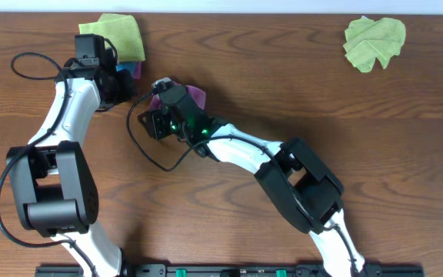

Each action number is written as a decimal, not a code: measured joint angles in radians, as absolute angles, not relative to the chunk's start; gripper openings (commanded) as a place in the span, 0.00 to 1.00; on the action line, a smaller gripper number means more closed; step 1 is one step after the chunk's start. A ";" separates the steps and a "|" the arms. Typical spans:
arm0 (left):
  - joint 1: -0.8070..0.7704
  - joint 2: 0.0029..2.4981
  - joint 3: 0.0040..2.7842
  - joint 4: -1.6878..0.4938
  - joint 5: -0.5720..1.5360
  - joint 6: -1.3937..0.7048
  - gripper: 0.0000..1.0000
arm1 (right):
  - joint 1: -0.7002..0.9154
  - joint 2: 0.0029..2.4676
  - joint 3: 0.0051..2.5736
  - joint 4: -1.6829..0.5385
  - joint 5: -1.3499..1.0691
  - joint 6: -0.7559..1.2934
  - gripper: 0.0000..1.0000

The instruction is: Fold the cloth

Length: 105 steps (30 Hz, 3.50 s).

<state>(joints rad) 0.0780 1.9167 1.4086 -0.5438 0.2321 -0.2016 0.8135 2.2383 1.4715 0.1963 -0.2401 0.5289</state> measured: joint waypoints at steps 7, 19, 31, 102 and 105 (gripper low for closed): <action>0.078 1.917 1.409 -0.552 0.232 -0.202 0.06 | 0.814 2.238 1.472 0.215 -0.275 0.522 0.70; 0.105 1.824 1.409 -0.550 0.232 -0.201 0.17 | 0.793 2.238 1.472 0.248 -0.318 0.518 0.95; 0.115 1.786 1.409 -0.568 0.241 -0.215 0.37 | 0.728 2.150 1.472 0.247 -0.310 0.516 0.99; 0.028 1.912 0.814 0.437 0.727 -0.818 0.93 | 0.140 0.702 0.751 -0.752 -0.439 0.327 0.99; 0.009 1.950 0.823 0.496 0.723 -0.829 0.76 | 0.140 0.702 0.751 -0.752 -0.456 0.327 0.99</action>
<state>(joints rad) 0.0093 1.9499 0.8234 0.4961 0.7231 -0.8288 0.1402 0.7021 0.7513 -0.7517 -0.4557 0.3267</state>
